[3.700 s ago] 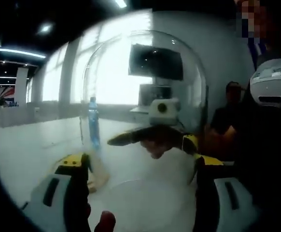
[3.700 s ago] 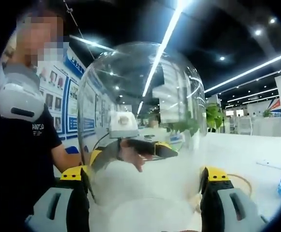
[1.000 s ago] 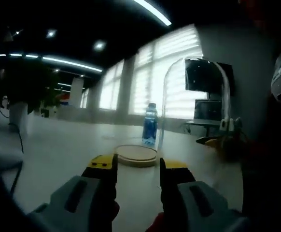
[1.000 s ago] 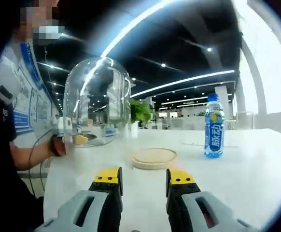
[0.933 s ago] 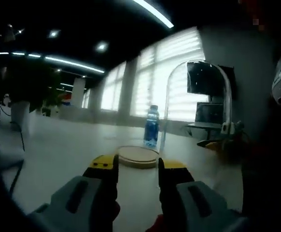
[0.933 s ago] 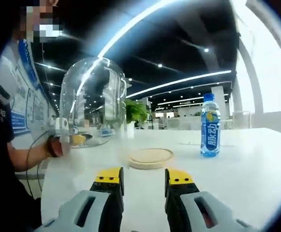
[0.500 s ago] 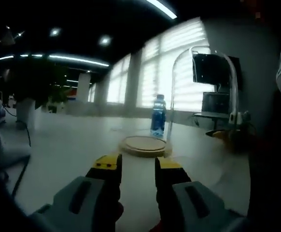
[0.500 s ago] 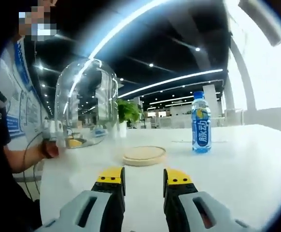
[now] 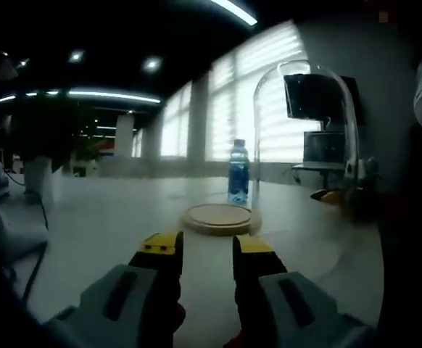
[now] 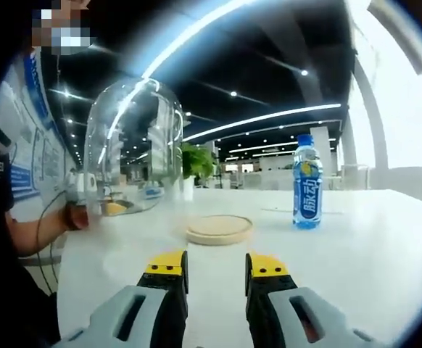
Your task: Open the cover put in the Mizone put the cover back on
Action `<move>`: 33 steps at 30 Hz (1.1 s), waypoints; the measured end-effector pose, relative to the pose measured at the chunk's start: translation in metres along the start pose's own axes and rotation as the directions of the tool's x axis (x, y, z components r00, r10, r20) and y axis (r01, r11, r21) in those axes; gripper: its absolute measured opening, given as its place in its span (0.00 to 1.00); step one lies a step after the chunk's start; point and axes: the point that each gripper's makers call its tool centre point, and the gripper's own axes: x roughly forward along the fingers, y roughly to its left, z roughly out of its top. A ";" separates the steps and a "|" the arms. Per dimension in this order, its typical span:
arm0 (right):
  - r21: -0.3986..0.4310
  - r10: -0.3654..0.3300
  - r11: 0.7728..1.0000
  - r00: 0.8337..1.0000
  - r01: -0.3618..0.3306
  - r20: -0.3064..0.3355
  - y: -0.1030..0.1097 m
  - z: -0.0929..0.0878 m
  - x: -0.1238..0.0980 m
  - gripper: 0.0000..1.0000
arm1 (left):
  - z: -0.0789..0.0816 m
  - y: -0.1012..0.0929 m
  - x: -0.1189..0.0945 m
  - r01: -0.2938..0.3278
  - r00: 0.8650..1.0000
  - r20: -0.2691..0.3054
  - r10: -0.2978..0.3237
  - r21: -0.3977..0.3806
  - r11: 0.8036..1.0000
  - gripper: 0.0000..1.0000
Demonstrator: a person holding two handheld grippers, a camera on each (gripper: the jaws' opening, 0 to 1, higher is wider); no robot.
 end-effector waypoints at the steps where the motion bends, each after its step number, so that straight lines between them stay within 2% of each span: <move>1: -0.002 -0.002 1.000 1.000 0.002 0.000 0.000 0.000 0.000 0.24 | 0.000 0.000 0.000 -0.002 1.000 0.000 0.002 0.000 1.000 0.22; 8: -0.022 -0.006 1.000 1.000 0.006 -0.004 0.000 -0.001 0.001 0.24 | -0.002 -0.002 0.001 0.010 1.000 -0.010 -0.010 0.012 1.000 0.22; 11: -0.043 -0.034 0.999 0.999 0.033 -0.009 -0.005 -0.002 0.000 0.24 | -0.004 -0.004 0.001 0.024 1.000 -0.020 -0.023 0.012 1.000 0.22; 20: -0.014 -0.057 0.998 0.998 0.056 -0.006 -0.014 -0.002 -0.002 0.28 | -0.005 -0.005 0.002 0.038 0.999 -0.026 -0.038 -0.002 0.999 0.24; 27: -0.060 -0.053 0.997 0.999 0.053 -0.008 -0.011 -0.002 -0.001 0.21 | -0.005 -0.004 0.002 0.038 0.999 -0.024 -0.039 -0.027 0.999 0.25; 33: -0.041 -0.052 0.998 0.999 0.051 -0.008 -0.012 -0.002 -0.001 0.20 | -0.009 0.004 0.003 0.006 0.999 -0.044 -0.008 -0.034 0.999 0.26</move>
